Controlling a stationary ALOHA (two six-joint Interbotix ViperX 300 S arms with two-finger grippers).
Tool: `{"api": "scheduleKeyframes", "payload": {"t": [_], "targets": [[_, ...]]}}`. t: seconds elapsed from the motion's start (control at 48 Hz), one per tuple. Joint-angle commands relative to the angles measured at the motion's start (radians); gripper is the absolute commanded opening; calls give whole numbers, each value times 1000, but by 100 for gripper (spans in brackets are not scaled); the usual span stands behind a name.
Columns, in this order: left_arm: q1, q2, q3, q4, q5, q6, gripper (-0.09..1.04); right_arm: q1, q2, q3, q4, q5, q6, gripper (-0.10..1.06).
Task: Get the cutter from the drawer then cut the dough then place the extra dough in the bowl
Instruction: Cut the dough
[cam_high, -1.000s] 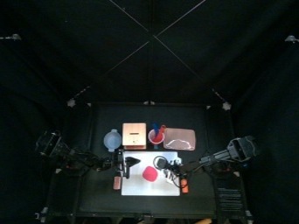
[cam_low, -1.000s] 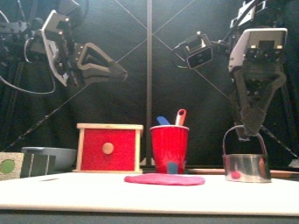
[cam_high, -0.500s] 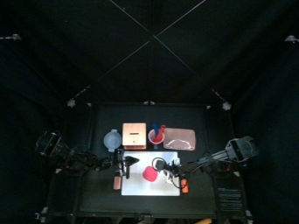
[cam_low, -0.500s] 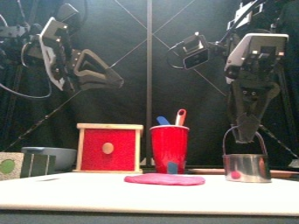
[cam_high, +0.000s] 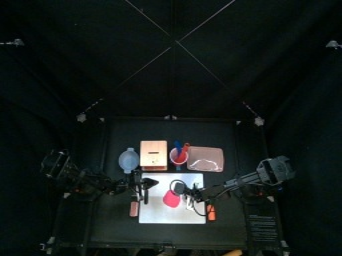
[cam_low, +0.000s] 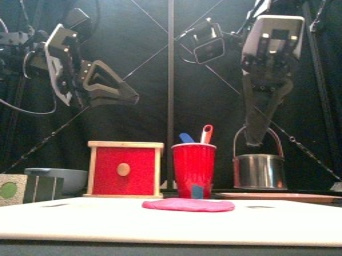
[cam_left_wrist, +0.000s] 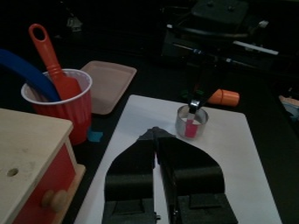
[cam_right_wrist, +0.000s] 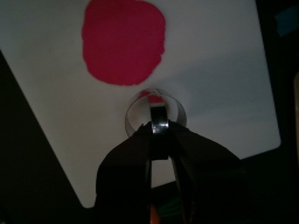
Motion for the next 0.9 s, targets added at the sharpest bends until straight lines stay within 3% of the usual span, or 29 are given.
{"api": "scheduleKeyframes", "payload": {"t": [0.021, 0.188, 0.417, 0.667, 0.896], "targets": [[-5, -8, -6, -2, -2, -2, 37, 0, 0, -75, -9, -6, -6, 52], [-8, -8, 11, -3, 2, -2, 37, -3, 61, -167, -15, 0, -23, 52], [-14, -8, 40, -23, 5, -3, 37, -11, 167, -291, 21, 2, -158, 52], [-18, -8, 54, -32, 5, -3, 37, -52, 230, -368, 72, 80, -288, 52], [-18, -8, 55, -37, 5, -3, 37, -64, 232, -364, 92, 89, -311, 52]]}}
